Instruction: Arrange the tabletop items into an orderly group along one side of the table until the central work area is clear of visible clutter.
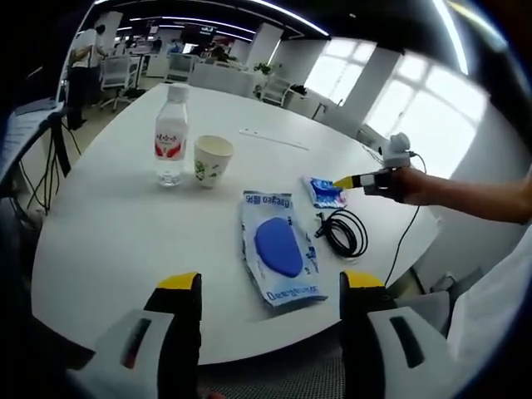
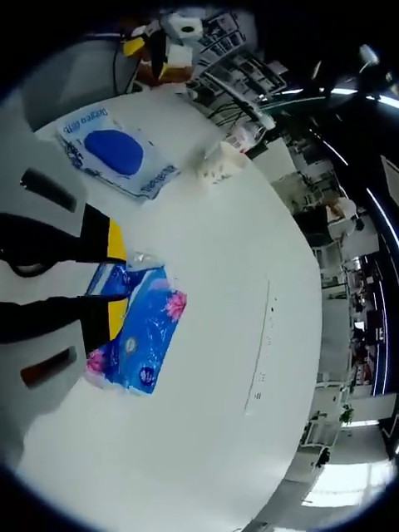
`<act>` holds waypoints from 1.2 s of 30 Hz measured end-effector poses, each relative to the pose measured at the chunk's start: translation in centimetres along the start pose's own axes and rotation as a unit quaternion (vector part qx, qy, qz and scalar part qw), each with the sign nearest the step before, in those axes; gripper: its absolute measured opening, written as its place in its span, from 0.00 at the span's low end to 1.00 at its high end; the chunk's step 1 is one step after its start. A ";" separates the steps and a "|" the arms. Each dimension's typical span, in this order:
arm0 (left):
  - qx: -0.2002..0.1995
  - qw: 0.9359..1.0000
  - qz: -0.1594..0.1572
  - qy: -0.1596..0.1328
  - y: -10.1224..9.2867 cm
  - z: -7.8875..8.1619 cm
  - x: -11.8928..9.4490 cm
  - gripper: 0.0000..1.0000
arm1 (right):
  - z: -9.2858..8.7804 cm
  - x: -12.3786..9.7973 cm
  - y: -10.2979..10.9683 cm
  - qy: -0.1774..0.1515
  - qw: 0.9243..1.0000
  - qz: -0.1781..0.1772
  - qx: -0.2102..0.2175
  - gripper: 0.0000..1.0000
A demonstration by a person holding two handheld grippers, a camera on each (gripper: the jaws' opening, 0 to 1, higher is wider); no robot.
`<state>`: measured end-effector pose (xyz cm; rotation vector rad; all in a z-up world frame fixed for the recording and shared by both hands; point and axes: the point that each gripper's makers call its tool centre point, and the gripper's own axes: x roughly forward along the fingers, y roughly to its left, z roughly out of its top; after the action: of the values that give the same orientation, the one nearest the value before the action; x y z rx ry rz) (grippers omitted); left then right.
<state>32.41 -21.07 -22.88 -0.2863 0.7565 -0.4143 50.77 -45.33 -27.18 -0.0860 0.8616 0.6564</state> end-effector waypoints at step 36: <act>-0.022 1.000 0.014 -0.016 0.9 -0.5 -1.3 0.68 | 0.4 8.7 9.8 0.109 0.965 0.133 -0.197 0.17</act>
<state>31.46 -19.75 -22.77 -0.3222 0.7380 -0.3666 49.59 -32.99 -31.44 -0.4135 0.9517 1.0819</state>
